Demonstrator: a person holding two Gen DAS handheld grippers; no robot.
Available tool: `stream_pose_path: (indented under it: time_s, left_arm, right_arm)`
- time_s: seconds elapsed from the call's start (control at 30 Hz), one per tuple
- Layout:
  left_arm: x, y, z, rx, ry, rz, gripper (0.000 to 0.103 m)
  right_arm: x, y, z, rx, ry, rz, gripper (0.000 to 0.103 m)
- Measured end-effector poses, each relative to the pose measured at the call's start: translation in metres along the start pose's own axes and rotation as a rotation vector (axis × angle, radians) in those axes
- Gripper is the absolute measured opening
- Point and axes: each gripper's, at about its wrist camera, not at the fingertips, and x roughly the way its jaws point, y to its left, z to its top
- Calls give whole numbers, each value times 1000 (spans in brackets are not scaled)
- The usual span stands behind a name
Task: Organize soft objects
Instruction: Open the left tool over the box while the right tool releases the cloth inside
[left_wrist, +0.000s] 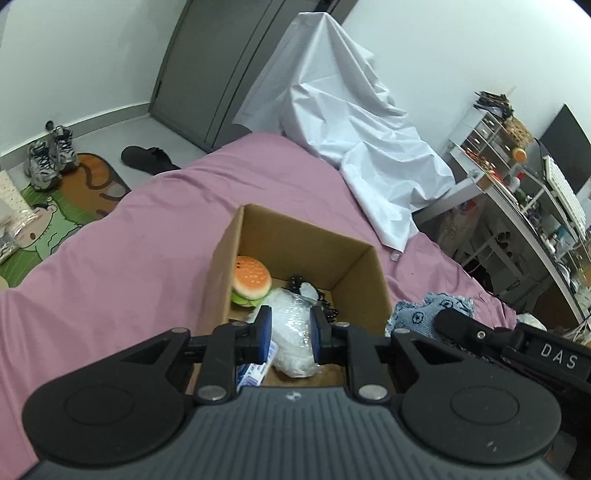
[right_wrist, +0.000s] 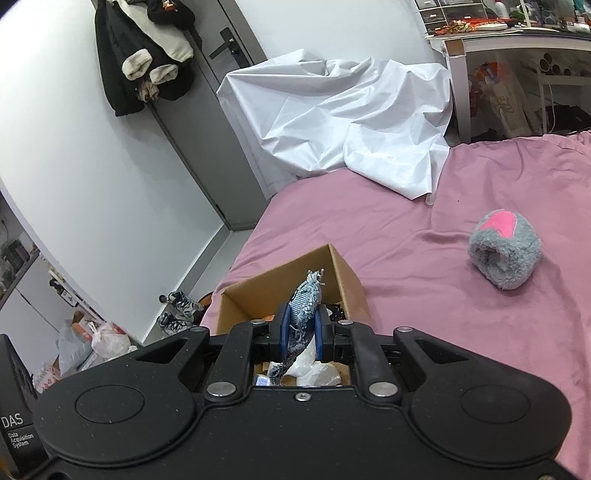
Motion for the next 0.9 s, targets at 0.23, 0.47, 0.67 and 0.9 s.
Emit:
stream_pose_path:
  time_s: [0.23, 0.47, 0.67, 0.9]
  left_arm:
    - [-7, 7, 4, -37, -6, -23, 32]
    - [-18, 4, 7, -35, -39, -6, 67]
    - [-27, -11, 5, 50, -71, 28, 82]
    - [-27, -36, -2, 154, -23, 14, 83]
  right_arm:
    - [8, 8, 0, -20, 14, -11, 20]
    - [-4, 15, 5, -31, -25, -34, 57]
    - [-15, 9, 4, -30, -51, -70, 95]
    - [-37, -27, 9, 23, -72, -109, 103]
